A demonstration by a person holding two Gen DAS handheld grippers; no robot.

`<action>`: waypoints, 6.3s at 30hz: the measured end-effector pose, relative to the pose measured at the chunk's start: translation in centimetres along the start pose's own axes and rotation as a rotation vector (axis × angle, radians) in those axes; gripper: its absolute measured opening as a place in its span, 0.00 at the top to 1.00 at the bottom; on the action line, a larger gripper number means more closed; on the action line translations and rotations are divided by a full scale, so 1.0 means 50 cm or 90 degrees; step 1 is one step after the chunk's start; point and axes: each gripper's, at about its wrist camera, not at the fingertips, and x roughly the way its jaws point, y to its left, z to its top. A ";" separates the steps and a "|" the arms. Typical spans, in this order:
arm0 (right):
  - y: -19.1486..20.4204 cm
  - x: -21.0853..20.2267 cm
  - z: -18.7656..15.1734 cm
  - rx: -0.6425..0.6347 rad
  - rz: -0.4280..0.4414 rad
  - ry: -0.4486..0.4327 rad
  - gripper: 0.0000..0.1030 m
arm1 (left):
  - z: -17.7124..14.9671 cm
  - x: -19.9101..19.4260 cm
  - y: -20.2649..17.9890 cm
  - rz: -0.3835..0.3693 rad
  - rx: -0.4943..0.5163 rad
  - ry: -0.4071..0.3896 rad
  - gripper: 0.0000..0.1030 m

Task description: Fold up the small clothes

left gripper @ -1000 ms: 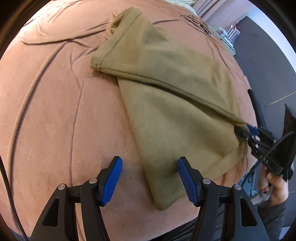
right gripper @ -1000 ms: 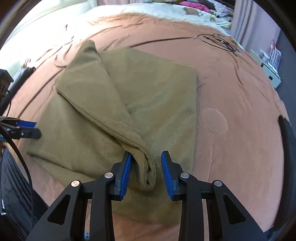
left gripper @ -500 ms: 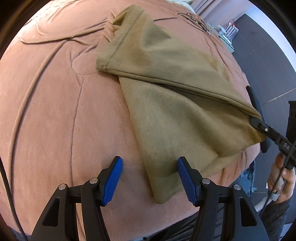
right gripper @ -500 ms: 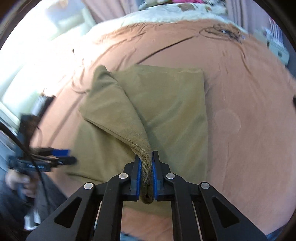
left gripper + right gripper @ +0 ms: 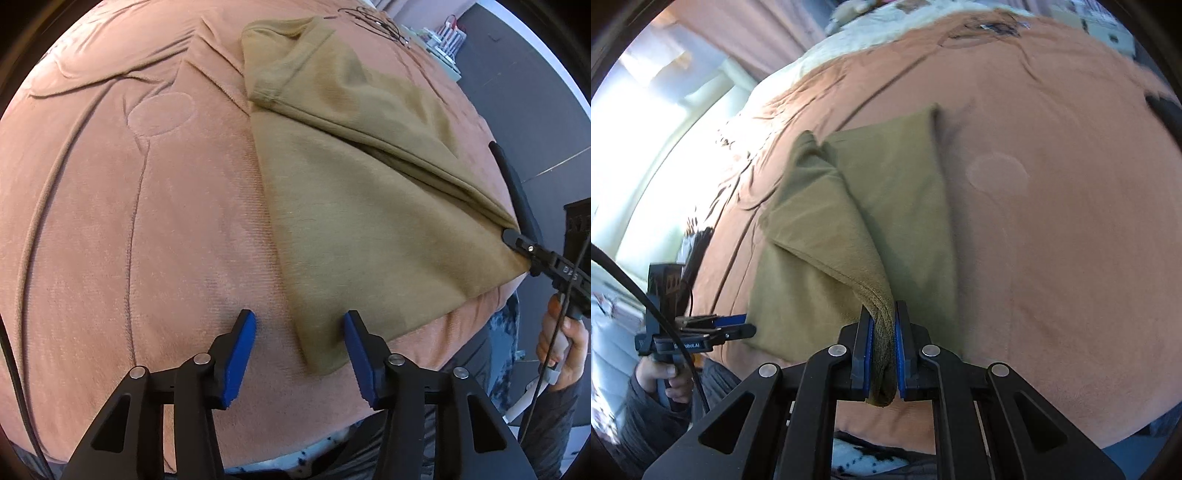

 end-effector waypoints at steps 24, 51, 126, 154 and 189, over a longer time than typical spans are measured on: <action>0.137 -0.014 -0.012 -0.205 -0.136 -0.019 0.46 | 0.060 -0.037 0.045 -0.042 -0.051 -0.059 0.62; 0.372 0.256 0.051 -0.457 -0.230 0.082 0.54 | 0.114 -0.068 0.171 -0.111 -0.114 -0.089 0.62; -0.116 0.286 0.365 0.085 0.038 0.061 0.79 | 0.481 0.085 0.172 -0.093 -0.172 -0.100 0.73; -0.019 0.229 0.375 -0.060 0.004 0.013 0.88 | 0.459 0.008 0.123 -0.140 -0.142 -0.144 0.95; 0.041 -0.516 0.069 -0.212 -0.045 -0.285 0.89 | 0.346 -0.435 -0.402 -0.285 0.123 -0.301 0.96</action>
